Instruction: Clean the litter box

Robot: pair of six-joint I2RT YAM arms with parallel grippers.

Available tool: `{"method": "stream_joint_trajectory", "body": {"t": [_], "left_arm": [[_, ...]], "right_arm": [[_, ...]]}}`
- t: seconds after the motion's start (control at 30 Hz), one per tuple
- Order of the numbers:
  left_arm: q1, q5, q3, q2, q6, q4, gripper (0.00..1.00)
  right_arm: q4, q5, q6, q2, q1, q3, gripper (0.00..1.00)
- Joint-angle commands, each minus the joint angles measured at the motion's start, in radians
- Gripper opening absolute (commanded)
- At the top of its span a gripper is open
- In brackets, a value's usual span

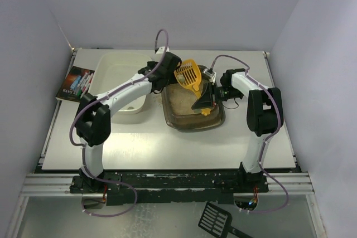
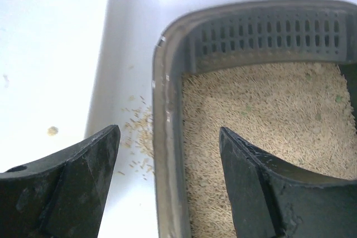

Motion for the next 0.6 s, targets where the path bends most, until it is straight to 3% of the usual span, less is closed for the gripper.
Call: {"method": "stream_joint_trajectory", "body": {"t": [0.0, 0.27, 0.57], "left_arm": [[0.056, -0.032, 0.033, -0.070, 0.048, -0.054, 0.81], [0.135, 0.052, -0.014, -0.106, 0.090, -0.048, 0.80], [0.224, 0.179, 0.097, -0.111, 0.131, -0.151, 0.78]], "right_arm": [[0.004, -0.064, -0.024, -0.030, -0.004, -0.003, 0.00], [0.005, -0.059, -0.038, -0.062, -0.004, -0.017, 0.00], [0.072, -0.008, 0.090, -0.106, -0.004, 0.039, 0.00]]}}
